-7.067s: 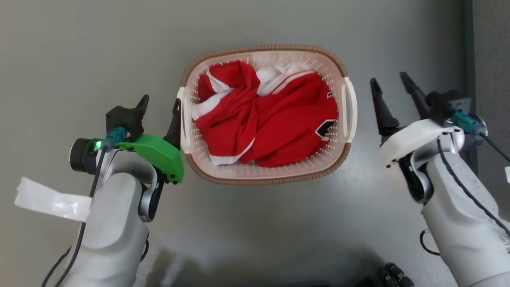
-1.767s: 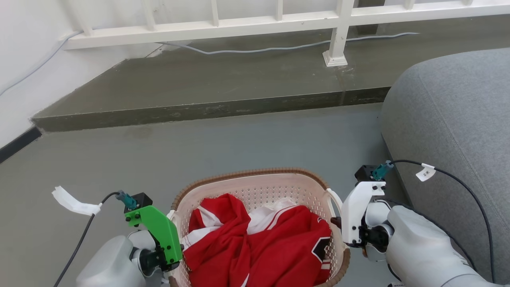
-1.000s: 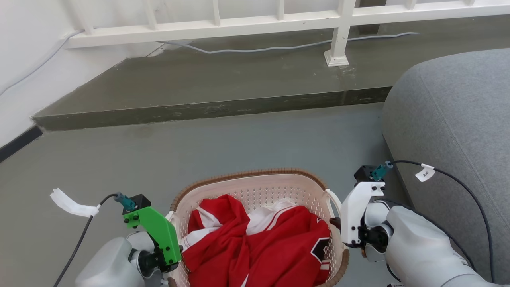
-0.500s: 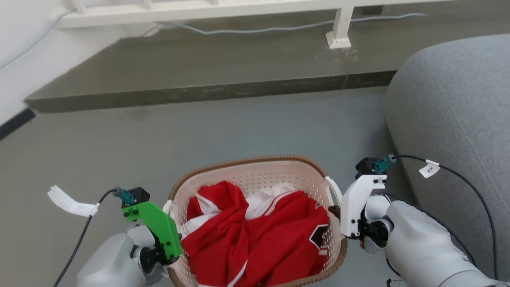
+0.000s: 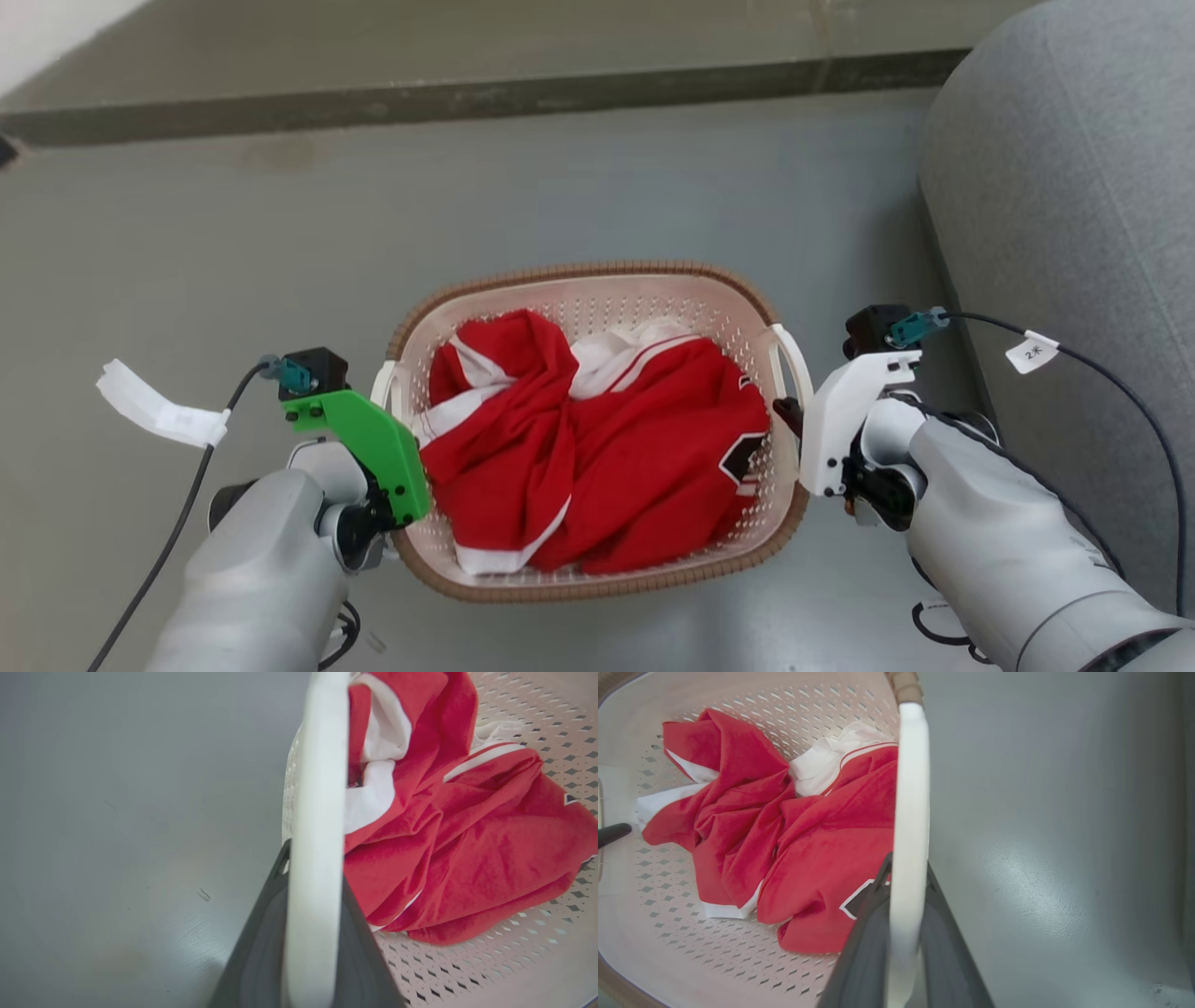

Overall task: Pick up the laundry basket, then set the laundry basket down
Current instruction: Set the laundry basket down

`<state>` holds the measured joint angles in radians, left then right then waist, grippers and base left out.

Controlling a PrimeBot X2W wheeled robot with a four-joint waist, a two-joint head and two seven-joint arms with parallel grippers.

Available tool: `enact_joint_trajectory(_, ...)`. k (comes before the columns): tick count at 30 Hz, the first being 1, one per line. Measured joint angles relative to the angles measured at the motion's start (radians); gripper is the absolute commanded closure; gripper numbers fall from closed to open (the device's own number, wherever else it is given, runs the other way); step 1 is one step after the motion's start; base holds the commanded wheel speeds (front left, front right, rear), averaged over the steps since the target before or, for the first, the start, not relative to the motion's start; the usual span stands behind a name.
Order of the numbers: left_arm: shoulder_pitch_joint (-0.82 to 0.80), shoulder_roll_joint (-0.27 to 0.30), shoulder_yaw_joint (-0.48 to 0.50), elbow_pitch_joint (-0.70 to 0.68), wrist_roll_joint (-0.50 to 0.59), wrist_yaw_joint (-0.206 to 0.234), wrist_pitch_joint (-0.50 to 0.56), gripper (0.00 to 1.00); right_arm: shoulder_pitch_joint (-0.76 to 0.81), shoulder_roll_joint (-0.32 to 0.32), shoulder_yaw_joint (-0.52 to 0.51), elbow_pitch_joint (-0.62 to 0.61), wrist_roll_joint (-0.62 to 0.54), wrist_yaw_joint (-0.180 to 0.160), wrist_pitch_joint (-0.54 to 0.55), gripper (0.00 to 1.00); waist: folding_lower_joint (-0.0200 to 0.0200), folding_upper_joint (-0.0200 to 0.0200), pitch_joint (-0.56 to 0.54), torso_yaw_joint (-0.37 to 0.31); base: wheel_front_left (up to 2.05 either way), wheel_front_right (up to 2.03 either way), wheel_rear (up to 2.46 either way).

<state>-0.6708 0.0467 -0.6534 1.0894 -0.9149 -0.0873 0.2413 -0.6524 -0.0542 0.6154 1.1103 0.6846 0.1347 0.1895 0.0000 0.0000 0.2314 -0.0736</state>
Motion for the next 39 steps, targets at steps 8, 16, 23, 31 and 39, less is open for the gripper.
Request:
enact_joint_trajectory(8, -0.045, -0.006, -0.016, 0.002, 0.015, 0.018, -0.057, 1.00, -0.044, -0.005, 0.006, -0.001, -0.020, -0.001, -0.059, 1.00, 0.0000, 0.0000, 0.111, 0.002, 0.00, 0.00, 0.00)
enact_joint_trajectory(16, -0.085, -0.009, -0.017, 0.005, 0.027, 0.036, -0.127, 1.00, -0.093, -0.007, 0.018, 0.000, -0.045, -0.014, -0.120, 1.00, 0.0001, 0.0000, 0.224, 0.002, 0.00, 0.00, 0.00)
enact_joint_trajectory(23, -0.127, -0.011, -0.021, 0.006, 0.066, 0.045, -0.190, 1.00, -0.133, -0.009, 0.018, 0.002, -0.064, -0.030, -0.170, 1.00, 0.0001, 0.0000, 0.324, 0.002, 0.00, 0.00, 0.00)
enact_joint_trajectory(31, -0.189, -0.013, -0.024, 0.005, 0.083, 0.052, -0.256, 1.00, -0.197, -0.013, 0.012, 0.006, -0.073, -0.049, -0.219, 1.00, 0.0002, 0.0000, 0.439, 0.003, 0.00, 0.00, 0.00)
enact_joint_trajectory(39, -0.234, -0.017, -0.026, 0.022, 0.093, 0.052, -0.305, 1.00, -0.237, -0.012, 0.002, 0.022, -0.072, -0.057, -0.261, 1.00, 0.0002, 0.0000, 0.561, 0.002, 0.00, 0.00, 0.00)
